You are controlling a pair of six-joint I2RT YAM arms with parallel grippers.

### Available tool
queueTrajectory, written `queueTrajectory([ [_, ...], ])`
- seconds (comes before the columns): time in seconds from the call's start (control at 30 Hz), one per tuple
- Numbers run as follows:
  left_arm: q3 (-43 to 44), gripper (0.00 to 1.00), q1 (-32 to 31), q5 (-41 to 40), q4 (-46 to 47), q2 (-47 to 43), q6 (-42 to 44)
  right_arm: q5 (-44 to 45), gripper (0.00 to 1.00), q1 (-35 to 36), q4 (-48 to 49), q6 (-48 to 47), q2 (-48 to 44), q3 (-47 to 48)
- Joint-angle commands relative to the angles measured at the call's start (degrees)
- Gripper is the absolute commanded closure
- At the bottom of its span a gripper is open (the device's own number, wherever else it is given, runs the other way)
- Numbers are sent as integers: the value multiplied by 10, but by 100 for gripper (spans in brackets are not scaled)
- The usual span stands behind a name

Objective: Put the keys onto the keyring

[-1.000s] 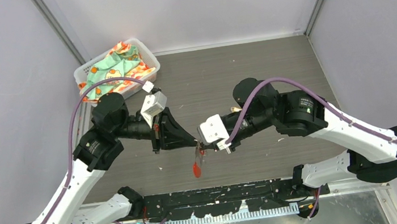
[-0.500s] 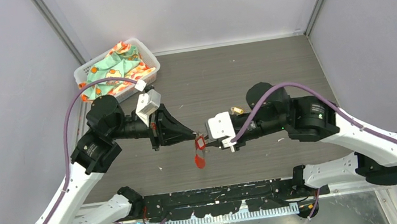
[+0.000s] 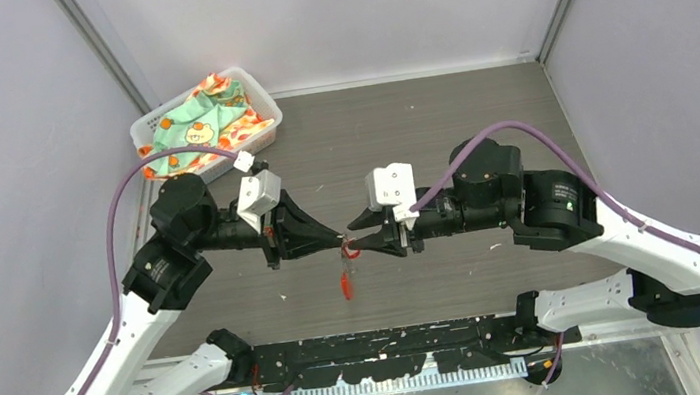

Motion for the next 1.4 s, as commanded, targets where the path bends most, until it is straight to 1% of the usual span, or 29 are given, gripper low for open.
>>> queueTrajectory([
  [0.0,-1,100,2,-17,24,-17,16,28,65,3,83,88,-5,-16],
  [0.13,-3,100,2,-16,27,-19,14,26,64,3,116,110,-21,-45],
  [0.37,-2,100,2,-12,31,-17,10,17,66,2,109,134,-10,-43],
  [0.43,-2,100,2,-11,29,-18,10,11,70,1,105,135,-6,-39],
  [0.57,0,100,2,-11,27,-19,11,-4,83,-4,95,134,-6,-38],
  [0.63,0,100,2,-9,28,-19,10,-6,86,-7,94,137,-7,-41],
  [0.7,0,100,2,-7,27,-19,9,-8,86,-9,92,138,-7,-42],
  [0.87,0,100,2,0,26,-21,10,-3,78,-17,97,145,-8,-51],
  [1.0,1,100,2,0,25,-24,13,-14,77,-23,97,149,-6,-54],
  [1.03,1,100,2,0,25,-24,14,-18,78,-25,97,149,-6,-55],
  [1.07,1,100,2,0,25,-25,14,-25,82,-27,97,150,-7,-56],
  [1.13,1,100,2,1,25,-25,14,-34,91,-30,97,150,-7,-55],
  [1.17,1,100,2,3,26,-25,14,-38,98,-32,96,150,-5,-54],
  [1.37,-3,100,2,8,20,-23,20,-73,99,-35,106,159,-1,-56],
])
